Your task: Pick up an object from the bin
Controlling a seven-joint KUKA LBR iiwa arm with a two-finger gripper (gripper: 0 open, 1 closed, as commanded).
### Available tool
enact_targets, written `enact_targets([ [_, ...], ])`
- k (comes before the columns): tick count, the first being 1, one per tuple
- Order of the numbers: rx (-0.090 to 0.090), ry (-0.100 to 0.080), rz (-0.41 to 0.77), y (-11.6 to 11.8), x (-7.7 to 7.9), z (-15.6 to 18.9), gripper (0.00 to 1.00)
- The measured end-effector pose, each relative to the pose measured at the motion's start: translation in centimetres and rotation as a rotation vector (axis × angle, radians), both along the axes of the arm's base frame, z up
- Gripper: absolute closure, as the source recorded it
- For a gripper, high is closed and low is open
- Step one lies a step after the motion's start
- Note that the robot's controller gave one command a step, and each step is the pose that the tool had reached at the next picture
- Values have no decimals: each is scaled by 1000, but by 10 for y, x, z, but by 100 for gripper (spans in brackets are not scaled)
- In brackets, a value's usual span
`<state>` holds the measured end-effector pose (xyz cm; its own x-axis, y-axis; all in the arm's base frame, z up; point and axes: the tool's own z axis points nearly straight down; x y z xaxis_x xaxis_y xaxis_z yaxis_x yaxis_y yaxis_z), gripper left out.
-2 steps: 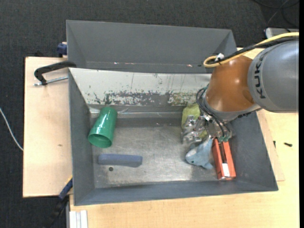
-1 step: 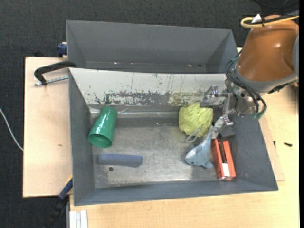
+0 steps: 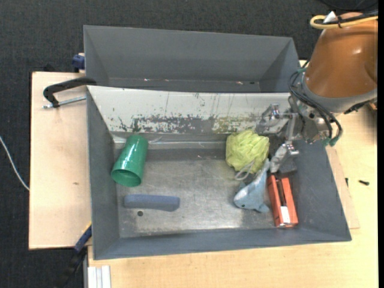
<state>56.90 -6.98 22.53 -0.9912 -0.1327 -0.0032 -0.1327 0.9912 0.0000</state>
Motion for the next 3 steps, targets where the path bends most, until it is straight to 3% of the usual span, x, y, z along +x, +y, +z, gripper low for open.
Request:
enact_targets([
  [1, -2, -10, 86, -1, 10, -25, 0],
  [2, 2, -12, 230, -12, -9, -142, 100],
  [3, 2, -12, 230, -12, -9, -142, 100],
])
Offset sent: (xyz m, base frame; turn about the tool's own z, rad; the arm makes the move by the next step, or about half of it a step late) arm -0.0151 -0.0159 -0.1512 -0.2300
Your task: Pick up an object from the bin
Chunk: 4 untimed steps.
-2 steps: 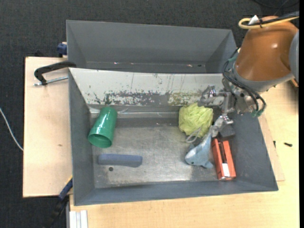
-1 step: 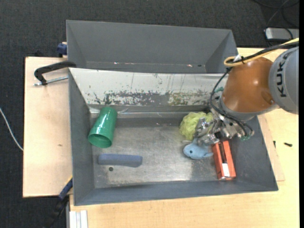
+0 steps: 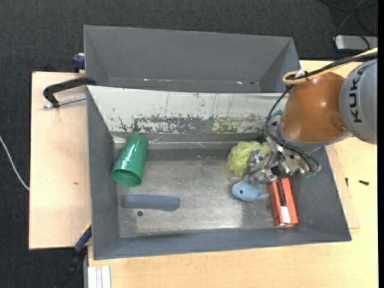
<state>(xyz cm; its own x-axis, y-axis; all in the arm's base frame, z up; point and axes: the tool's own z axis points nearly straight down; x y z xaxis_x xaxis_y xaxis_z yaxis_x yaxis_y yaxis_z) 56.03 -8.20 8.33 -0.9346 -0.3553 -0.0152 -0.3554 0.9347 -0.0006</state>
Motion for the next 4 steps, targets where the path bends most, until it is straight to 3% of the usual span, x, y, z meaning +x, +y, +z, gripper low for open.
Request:
enact_targets([
  [1, -2, 13, -15, 2, 1, 41, 100],
  [2, -5, 10, -7, 3, -13, 74, 100],
  [4, -3, 14, -6, 8, -10, 58, 100],
])
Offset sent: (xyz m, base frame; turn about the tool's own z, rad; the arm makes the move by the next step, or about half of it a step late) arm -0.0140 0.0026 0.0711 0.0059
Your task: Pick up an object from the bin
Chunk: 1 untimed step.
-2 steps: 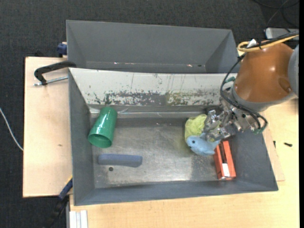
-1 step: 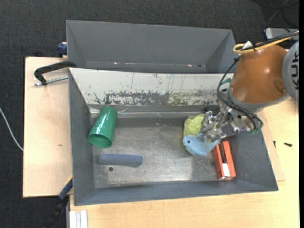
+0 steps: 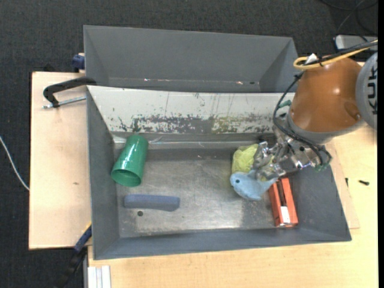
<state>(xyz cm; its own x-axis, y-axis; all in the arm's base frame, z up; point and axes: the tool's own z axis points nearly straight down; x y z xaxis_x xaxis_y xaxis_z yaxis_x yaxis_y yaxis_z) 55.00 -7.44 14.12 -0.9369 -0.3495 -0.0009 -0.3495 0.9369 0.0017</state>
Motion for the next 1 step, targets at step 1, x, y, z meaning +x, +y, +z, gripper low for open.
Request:
enact_targets([
  [1, -1, -4, 20, -3, 4, 4, 100],
])
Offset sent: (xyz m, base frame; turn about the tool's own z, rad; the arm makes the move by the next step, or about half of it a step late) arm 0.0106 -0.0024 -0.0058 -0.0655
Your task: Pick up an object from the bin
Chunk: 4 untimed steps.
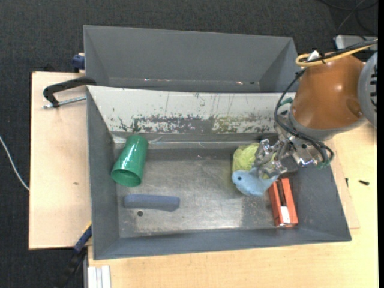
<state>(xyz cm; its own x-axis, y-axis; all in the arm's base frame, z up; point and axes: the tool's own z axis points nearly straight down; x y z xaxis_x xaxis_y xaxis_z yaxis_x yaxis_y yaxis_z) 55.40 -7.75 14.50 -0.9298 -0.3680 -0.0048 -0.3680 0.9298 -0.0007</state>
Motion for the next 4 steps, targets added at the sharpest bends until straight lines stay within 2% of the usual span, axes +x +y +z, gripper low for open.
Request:
enact_targets([
  [1, 0, -1, 45, 2, 8, -9, 0],
  [2, 0, -1, 44, 1, 8, -8, 0],
  [3, 5, -18, 444, -15, 22, -65, 100],
  [4, 5, -18, 444, -15, 22, -65, 100],
])
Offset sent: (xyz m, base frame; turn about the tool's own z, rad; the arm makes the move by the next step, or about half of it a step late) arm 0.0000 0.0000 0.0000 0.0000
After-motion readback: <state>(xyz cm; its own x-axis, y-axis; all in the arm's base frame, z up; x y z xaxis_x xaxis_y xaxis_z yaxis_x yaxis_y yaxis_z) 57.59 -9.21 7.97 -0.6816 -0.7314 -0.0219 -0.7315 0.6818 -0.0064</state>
